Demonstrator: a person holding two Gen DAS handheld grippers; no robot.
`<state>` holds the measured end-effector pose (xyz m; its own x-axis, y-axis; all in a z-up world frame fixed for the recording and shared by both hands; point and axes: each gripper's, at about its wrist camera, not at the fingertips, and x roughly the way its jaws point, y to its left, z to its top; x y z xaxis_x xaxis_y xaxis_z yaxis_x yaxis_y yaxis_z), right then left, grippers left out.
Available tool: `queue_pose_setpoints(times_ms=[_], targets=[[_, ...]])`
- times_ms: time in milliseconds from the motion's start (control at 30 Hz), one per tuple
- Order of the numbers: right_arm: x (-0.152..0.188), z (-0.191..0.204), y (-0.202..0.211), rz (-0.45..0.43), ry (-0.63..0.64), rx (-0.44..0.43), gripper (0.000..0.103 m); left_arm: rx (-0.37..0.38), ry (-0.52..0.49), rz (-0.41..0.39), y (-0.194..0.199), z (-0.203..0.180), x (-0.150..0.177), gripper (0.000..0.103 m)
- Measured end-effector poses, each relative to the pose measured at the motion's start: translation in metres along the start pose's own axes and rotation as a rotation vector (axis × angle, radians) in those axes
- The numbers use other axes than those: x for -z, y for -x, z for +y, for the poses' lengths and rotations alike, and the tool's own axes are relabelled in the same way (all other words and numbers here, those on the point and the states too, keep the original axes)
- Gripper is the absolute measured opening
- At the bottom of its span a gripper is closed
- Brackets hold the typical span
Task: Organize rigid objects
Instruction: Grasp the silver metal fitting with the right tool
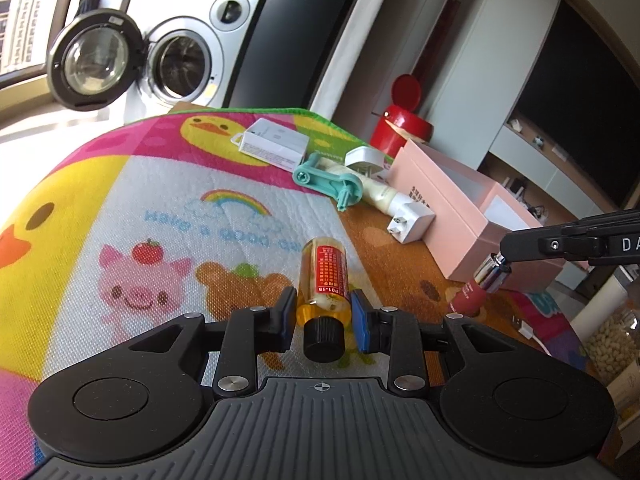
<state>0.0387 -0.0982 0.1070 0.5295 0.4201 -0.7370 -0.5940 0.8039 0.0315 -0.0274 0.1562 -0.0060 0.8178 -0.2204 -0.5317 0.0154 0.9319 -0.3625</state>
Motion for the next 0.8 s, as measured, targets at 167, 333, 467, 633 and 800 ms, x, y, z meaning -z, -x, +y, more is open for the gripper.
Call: queue_pose_setpoints(times_ms=[167,333,467,633,800], targets=[[0.000,-0.011,-0.004,0.013,-0.034,0.009,0.011,-0.001,-0.001,0.000,0.000,0.000,0.000,0.033],[0.009,-0.011,-0.001,-0.007,-0.028,0.005,0.011,0.000,0.000,0.000,0.000,0.000,0.000,0.033],[0.019,-0.006,-0.002,-0.027,0.017,0.018,0.025,-0.001,-0.001,0.001,0.000,0.000,0.001,0.033],[0.038,0.008,-0.013,-0.062,0.120,0.078,0.065,0.007,0.016,0.002,0.000,0.003,0.001,0.033],[0.037,0.007,-0.031,-0.070,0.100,0.092,0.058,-0.020,-0.018,0.024,-0.004,-0.005,-0.004,0.033]])
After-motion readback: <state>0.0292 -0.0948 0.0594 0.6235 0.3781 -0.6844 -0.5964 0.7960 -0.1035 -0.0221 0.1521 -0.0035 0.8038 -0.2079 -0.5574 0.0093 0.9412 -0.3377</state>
